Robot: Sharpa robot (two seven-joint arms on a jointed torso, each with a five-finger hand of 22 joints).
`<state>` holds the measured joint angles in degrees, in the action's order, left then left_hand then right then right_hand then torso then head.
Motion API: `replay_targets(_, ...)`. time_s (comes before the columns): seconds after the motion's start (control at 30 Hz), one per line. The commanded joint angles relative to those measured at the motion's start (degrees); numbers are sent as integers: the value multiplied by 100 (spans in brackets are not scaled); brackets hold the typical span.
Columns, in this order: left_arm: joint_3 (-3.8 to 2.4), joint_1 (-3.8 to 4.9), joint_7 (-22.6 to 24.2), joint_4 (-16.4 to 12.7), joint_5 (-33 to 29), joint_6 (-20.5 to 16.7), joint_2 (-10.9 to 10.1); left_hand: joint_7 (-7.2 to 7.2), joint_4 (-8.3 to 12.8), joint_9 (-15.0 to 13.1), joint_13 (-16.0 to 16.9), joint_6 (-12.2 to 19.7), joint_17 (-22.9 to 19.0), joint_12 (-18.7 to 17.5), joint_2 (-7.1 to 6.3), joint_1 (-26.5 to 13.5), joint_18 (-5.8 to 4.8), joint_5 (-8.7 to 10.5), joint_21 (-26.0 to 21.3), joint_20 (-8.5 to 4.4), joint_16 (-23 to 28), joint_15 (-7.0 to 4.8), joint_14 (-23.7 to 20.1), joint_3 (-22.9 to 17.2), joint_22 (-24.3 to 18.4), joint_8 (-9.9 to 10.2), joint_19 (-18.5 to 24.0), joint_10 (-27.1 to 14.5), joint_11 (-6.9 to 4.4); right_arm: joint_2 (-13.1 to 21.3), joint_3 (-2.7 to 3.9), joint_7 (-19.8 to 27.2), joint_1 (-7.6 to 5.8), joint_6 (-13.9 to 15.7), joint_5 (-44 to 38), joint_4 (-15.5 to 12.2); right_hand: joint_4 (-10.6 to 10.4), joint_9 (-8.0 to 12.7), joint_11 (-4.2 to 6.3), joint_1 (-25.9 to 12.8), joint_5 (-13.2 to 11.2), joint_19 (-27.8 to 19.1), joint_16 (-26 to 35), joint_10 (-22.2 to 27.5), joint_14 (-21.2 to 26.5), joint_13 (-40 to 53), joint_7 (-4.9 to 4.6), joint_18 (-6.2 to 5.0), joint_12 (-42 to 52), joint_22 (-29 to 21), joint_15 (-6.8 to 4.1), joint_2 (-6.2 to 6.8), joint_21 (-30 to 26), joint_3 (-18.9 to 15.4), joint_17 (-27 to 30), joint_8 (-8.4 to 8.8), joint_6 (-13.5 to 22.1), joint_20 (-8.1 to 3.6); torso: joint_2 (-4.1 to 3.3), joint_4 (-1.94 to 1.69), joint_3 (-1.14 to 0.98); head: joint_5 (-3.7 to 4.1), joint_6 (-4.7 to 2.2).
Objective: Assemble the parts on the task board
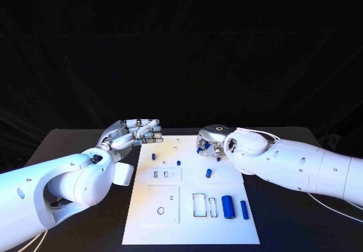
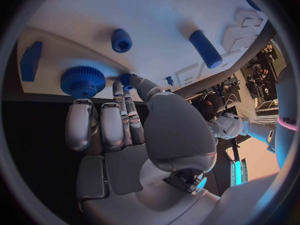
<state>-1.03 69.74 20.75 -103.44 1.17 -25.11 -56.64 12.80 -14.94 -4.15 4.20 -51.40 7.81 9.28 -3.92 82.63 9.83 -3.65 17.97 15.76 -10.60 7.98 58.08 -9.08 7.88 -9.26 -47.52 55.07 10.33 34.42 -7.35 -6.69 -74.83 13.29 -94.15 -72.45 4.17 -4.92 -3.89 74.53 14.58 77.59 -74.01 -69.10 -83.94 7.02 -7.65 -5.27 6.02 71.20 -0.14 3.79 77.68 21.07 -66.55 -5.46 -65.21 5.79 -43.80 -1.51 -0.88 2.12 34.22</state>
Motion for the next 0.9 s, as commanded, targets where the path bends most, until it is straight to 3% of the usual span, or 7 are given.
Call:
replay_targets(0.03, -7, 12, 25, -16, 26, 44, 5, 43, -10, 9, -8, 7, 7, -36, 0, 17, 66, 11, 23, -7, 26, 20, -13, 17, 5, 25, -21, -40, 21, 2, -5, 63, 8, -27, -50, -8, -4, -30, 2, 63, -41, 49, -33, -60, -240, 7, 14, 112, 14, 39, -40, -58, 38, 59, -13, -35, -55, -4, -7, -8, -1, 2, 5)
replay_targets(0.23, -7, 14, 16, -6, 26, 43, 2, 47, -12, 10, -9, 12, 9, -42, 3, 16, 66, 11, 24, -7, 28, 23, -15, 18, 5, 31, -20, -47, 24, 45, -4, 79, 8, 452, -44, -89, 22, -86, 47, 159, -88, 108, -72, -174, -237, 25, 52, 134, 42, 169, -79, -104, 123, 218, -26, -88, -162, -39, -11, -7, -2, -20, -7)
replay_targets(0.3, -7, 14, 16, 7, 26, 45, 0, 47, -12, 10, -9, 12, 9, -42, 3, 16, 66, 11, 24, -7, 28, 23, -15, 18, 5, 31, -20, -47, 24, 65, -1, 71, 4, 644, -62, -143, 43, -111, 43, 180, 76, 131, -82, -205, -233, 30, 51, 144, 44, 223, -89, -83, 159, 293, -22, -100, -182, -52, -16, -9, -2, -26, -26)
replay_targets(0.4, -7, 15, 22, 31, 26, 53, -2, 52, -13, 12, -10, 18, 10, -49, 5, 16, 66, 11, 25, -7, 30, 25, -16, 18, 4, 36, -18, -55, 28, 50, 7, -4, -11, 893, -74, -187, 41, -128, 48, 165, 132, 130, -81, -208, -228, 30, 48, 145, 35, 236, -87, -54, 166, 327, -6, -103, -185, -56, -17, -25, 4, -11, -46)
replay_targets(0.53, -7, 15, 23, 59, 26, 58, 2, 51, -12, 12, -10, 19, 10, -50, 2, 16, 66, 12, 25, -6, 32, 26, -18, 19, 4, 37, -17, -55, 28, -87, 14, -176, -23, 1221, -48, -80, 24, -154, 40, 151, -66, 56, -10, -185, -191, 24, 38, 125, 0, 163, -79, -51, 112, 419, 115, -88, -154, -53, -19, -30, 2, -14, -68)
replay_targets(0.67, -7, 16, 27, 66, 26, 65, 4, 50, -11, 12, -9, 19, 10, -51, 0, 17, 65, 12, 25, -6, 35, 28, -22, 20, 3, 39, -16, -55, 28, -285, 16, -243, -27, 1427, 13, 105, 14, -172, 37, 135, -158, 52, -12, -184, -187, 23, 37, 125, -11, 173, -76, -33, 113, 453, 123, -87, -150, -49, -34, -32, 5, 0, -81)
replay_targets(0.9, -8, 16, 34, 69, 26, 58, 14, 49, -9, 11, -9, 18, 11, -51, -1, 20, 65, 12, 24, -5, 39, 29, -27, 20, 3, 39, -14, -54, 28, -571, 18, -211, -20, 1490, 122, 333, 11, -180, 34, 124, -194, 61, -22, -181, -188, 22, 35, 129, -18, 194, -75, -14, 125, 463, 115, -86, -146, -47, -39, -38, 6, -11, -78)
